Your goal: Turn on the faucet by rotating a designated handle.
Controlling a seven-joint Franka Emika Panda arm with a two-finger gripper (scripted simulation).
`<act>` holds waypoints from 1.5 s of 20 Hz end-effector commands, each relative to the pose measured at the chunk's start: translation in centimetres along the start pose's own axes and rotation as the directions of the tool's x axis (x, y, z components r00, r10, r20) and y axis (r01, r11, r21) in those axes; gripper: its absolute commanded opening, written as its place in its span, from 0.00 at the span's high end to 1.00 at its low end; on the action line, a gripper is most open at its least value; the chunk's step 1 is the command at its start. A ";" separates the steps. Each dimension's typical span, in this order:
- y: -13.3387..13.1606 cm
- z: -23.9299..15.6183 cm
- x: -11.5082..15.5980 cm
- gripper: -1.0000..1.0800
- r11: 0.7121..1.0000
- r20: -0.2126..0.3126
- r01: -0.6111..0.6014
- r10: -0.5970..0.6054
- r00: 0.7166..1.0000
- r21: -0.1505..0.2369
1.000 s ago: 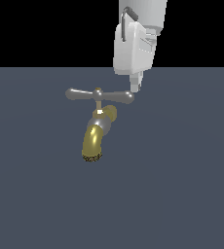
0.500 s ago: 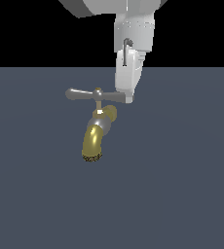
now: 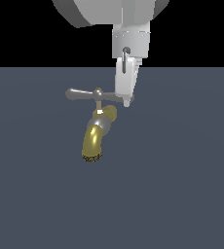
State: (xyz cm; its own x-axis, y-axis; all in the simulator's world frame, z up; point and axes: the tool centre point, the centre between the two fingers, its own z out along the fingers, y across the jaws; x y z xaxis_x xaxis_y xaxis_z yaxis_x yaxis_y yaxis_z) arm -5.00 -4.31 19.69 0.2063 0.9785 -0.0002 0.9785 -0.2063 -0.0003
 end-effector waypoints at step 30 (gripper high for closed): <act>8.1 0.0 -0.7 1.00 1.000 0.000 0.002 -0.002 1.000 0.000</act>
State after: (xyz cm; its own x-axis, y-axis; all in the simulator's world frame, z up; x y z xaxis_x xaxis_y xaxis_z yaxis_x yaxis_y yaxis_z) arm 2.02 -6.31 19.66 0.2012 0.9795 0.0022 0.9795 -0.2012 -0.0073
